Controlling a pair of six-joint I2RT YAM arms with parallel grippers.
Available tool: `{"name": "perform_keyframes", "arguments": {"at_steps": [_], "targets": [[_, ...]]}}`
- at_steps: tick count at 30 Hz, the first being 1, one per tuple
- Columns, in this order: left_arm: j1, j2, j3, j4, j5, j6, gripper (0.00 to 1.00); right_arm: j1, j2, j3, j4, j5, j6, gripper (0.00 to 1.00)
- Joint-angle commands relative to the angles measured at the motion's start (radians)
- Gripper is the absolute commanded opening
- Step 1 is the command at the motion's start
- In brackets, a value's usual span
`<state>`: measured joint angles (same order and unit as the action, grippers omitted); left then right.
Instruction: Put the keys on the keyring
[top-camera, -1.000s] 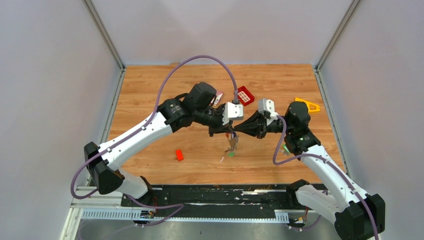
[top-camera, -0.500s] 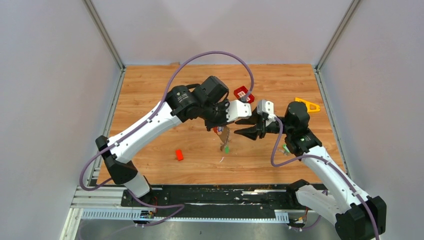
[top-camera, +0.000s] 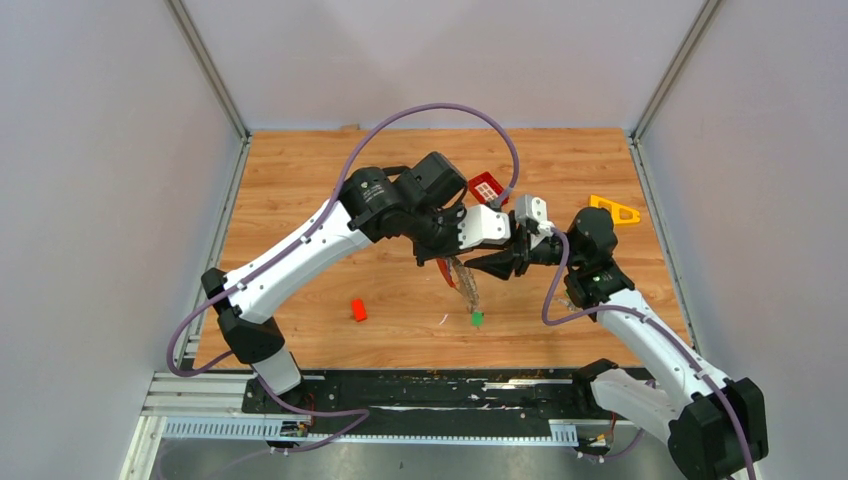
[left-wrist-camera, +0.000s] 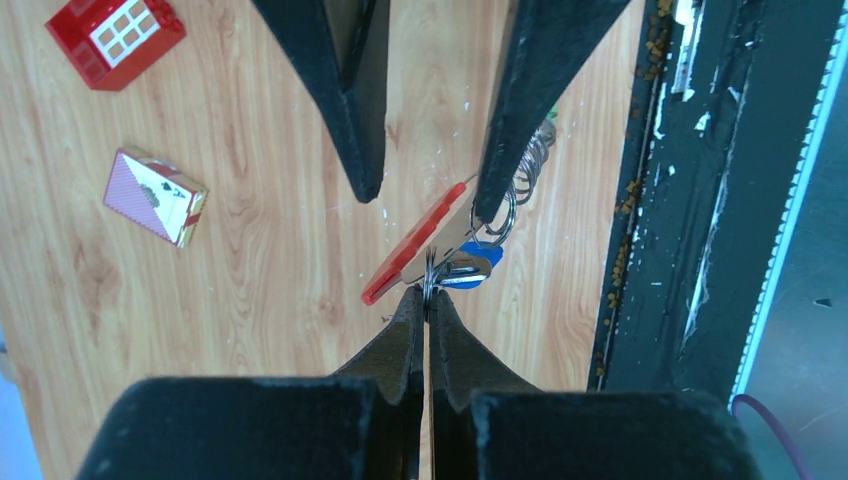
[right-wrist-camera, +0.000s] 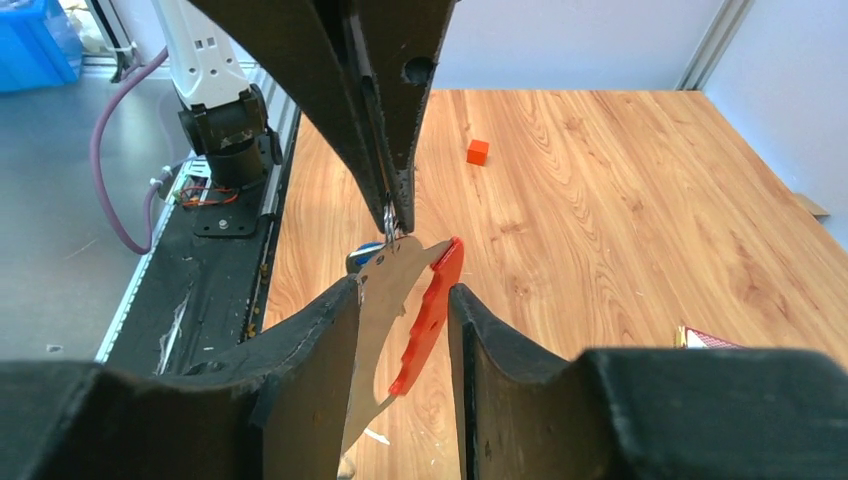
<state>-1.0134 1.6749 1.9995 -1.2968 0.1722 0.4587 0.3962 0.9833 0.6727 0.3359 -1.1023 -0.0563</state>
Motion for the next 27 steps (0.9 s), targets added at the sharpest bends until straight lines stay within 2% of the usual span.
{"name": "perform_keyframes", "arguments": {"at_steps": [1,11,21,23,27], "targets": [[-0.005,-0.02,-0.004,0.05,0.068,-0.019,0.0,0.007,0.014,-0.01,0.144,-0.035,0.107,0.38],[-0.006,-0.024,-0.034,0.089,0.11,-0.035,0.0,0.015,0.023,-0.015,0.209,-0.038,0.158,0.33],[-0.005,-0.033,-0.046,0.102,0.119,-0.038,0.0,0.03,0.036,-0.014,0.186,-0.035,0.139,0.21],[-0.005,-0.035,-0.053,0.106,0.122,-0.037,0.0,0.031,0.038,-0.012,0.179,-0.035,0.134,0.17],[-0.004,-0.042,-0.06,0.113,0.123,-0.035,0.0,0.032,0.038,-0.01,0.177,-0.035,0.131,0.02]]}}
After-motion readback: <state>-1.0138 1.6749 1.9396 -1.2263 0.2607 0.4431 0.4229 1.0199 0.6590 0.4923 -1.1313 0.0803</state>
